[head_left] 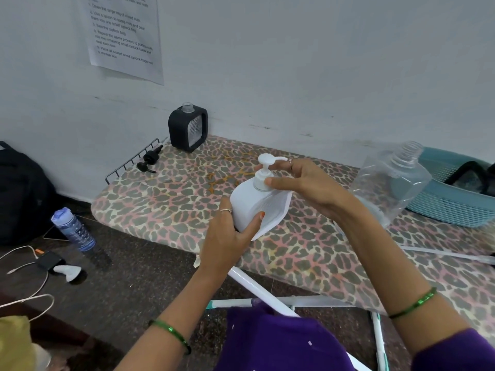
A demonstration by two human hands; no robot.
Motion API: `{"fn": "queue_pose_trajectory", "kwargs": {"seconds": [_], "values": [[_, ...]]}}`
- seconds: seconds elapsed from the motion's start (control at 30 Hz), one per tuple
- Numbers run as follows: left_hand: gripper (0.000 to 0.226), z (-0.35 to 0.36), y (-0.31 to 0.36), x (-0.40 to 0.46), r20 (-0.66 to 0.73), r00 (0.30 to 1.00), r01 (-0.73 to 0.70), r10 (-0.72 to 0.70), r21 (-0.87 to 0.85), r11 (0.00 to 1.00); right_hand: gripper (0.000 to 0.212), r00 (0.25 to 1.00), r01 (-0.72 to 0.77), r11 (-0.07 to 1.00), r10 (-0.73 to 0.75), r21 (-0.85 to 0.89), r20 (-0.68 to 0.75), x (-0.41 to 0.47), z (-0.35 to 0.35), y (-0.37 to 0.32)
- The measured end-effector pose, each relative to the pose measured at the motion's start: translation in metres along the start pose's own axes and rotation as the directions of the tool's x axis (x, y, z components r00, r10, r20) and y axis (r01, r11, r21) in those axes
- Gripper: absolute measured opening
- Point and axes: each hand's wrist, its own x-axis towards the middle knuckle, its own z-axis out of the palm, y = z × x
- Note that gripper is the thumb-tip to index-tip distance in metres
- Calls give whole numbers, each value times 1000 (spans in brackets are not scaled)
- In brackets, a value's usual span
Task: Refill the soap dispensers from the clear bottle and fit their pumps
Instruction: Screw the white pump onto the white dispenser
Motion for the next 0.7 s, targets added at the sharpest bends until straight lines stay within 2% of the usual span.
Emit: {"fn": "queue_pose_trajectory", "kwargs": {"seconds": [0.1,0.17,0.27,0.33,0.43,0.5,0.63,0.7], "values": [[51,1,1,-1,-12,1000,19,-19,-6,1000,25,991,0,1000,-3,-19,-131,-3,9,-4],[50,1,1,-1,-18,999,27,-27,2,1000,25,974,42,997,-56,-68,-221,-2,19,-1],[59,0,0,0,-6,999,35,-35,-31,999,27,945,74,990,-109,-123,-308,-1,31,2],[61,0,0,1,-3,1000,29,-29,-39,999,30,961,94,984,-129,-150,-246,-1,27,-2],[61,-1,2,1,1,1000,17,-17,-27,999,24,993,114,974,-110,-195,32,-3,9,-12],[60,-1,1,1,0,1000,12,-12,-23,1000,22,986,107,976,-80,-188,147,-1,-1,-15],[54,-2,1,1,9,1000,28,-27,-46,999,24,965,122,965,-61,-231,257,8,-10,-25],[51,-2,1,0,12,999,40,-39,-64,997,18,968,139,947,-69,-290,241,12,-9,-28]]}}
